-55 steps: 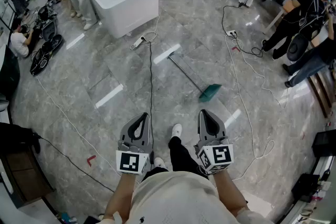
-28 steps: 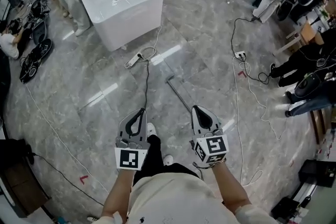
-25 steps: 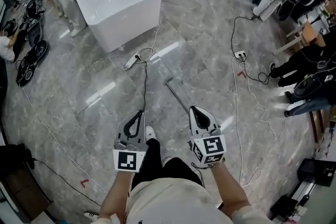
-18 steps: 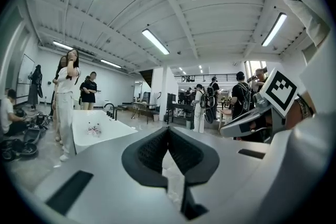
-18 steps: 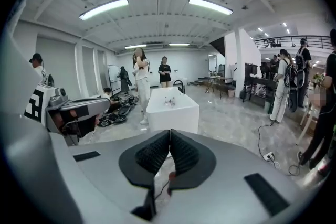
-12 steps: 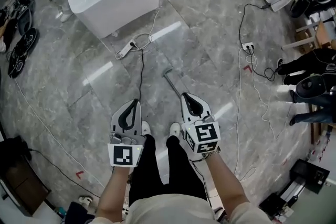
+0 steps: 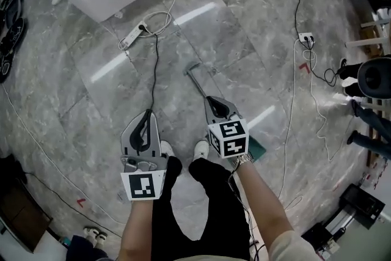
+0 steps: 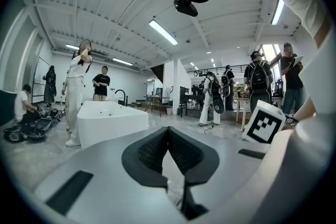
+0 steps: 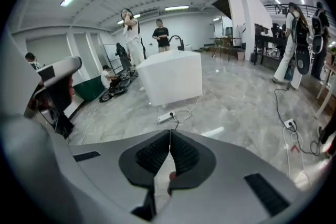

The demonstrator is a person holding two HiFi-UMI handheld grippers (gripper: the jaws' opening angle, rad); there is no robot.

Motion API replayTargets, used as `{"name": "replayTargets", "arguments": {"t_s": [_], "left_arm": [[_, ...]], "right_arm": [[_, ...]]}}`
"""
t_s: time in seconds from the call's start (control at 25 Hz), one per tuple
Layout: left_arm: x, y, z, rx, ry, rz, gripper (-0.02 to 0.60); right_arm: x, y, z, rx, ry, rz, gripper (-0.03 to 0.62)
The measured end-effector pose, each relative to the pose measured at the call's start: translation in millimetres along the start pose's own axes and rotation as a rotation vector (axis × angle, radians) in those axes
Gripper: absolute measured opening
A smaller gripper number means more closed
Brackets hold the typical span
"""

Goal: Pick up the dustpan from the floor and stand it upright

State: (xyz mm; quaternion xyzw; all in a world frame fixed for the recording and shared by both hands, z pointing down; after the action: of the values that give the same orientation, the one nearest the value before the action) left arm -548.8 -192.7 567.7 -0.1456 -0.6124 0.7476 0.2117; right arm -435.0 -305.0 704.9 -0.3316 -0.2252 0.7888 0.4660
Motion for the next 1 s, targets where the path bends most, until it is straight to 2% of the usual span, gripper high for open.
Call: {"name": "replayTargets", "arguments": {"t_s": [0.2,0.32,0.48,0.6,0.8,1.0], "left_arm": [[1.1,-118.5,47.2,-0.031,-0.043,0.031,0.011],[14.3,-200.4,75.9,-0.009,-0.089,0.063,0.011],[35.4,-311.2,122.5,0.000,-0.169,0.142,0.011],[48.1,-380.3,153.6,-0.012,-0.157,0.136,0.011],[59.2,-444.9,177.3,-0.083,-0.114,0.081,0.011],[55.6,-476.9,176.5,-0.102,-0.136,0.087,0.011]], "right_arm": [[-63.0,-105.2,124.4,0.177,0.074,-0.010,0.018],[-98.2,-159.5,192.6,0.234,0.116,0.015,0.018],[-151.4,-219.4,284.0,0.297,0.098,-0.075,0.020],[-186.8,-274.3,344.4,0.390,0.105,-0.102,0.020],[-227.5,-330.7,416.1,0.437,0.101,-0.055,0.071],[-242.1,-349.2,445.1,0.485,0.097,-0.097,0.077]]}}
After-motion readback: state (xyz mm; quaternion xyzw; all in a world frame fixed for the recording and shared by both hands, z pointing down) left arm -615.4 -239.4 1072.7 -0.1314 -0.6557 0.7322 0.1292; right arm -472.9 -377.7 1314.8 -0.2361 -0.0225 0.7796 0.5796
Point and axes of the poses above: the fingertips, and each gripper's own axes: z forward along the fingers, x to its left, y out of its top, the point moved 1 cm from there along -z, backward along the fingers, and after that the axes turned 10 degrees about y, right-handed, at the moved point
